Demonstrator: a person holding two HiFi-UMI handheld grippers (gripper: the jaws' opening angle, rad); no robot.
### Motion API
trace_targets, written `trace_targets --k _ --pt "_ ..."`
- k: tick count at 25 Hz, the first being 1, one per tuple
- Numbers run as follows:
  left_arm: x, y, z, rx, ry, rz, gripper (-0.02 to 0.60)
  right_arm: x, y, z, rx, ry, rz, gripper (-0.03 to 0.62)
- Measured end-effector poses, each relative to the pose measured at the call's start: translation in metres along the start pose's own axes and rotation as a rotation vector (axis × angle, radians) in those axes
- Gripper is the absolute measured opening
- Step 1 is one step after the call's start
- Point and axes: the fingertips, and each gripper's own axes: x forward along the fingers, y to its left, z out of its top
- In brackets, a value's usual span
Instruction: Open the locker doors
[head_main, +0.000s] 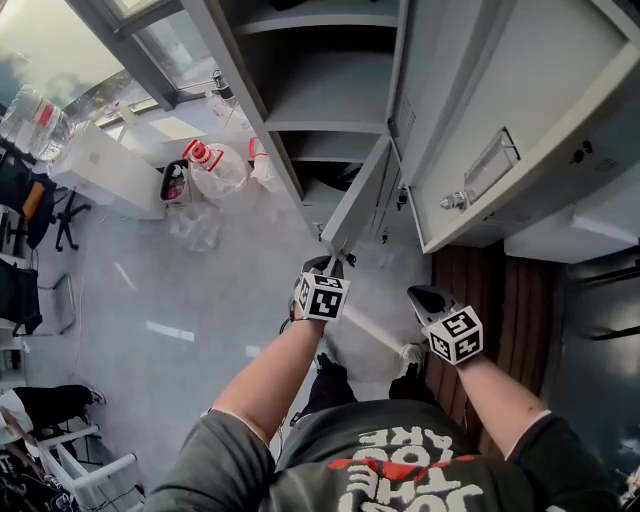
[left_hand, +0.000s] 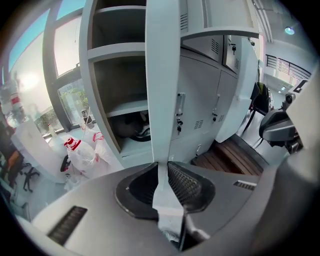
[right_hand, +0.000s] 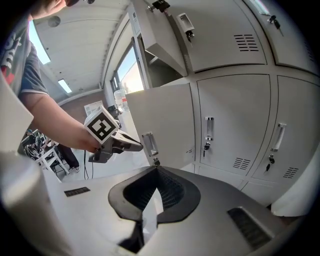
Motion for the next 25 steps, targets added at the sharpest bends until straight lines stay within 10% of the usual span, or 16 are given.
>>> trace_targets --k 25 --pt "0.012 -0.126 0.010 0.056 0.032 -0.070 0.009 -0.067 -0.053 0.005 -0.042 -0.045 0.009 0.033"
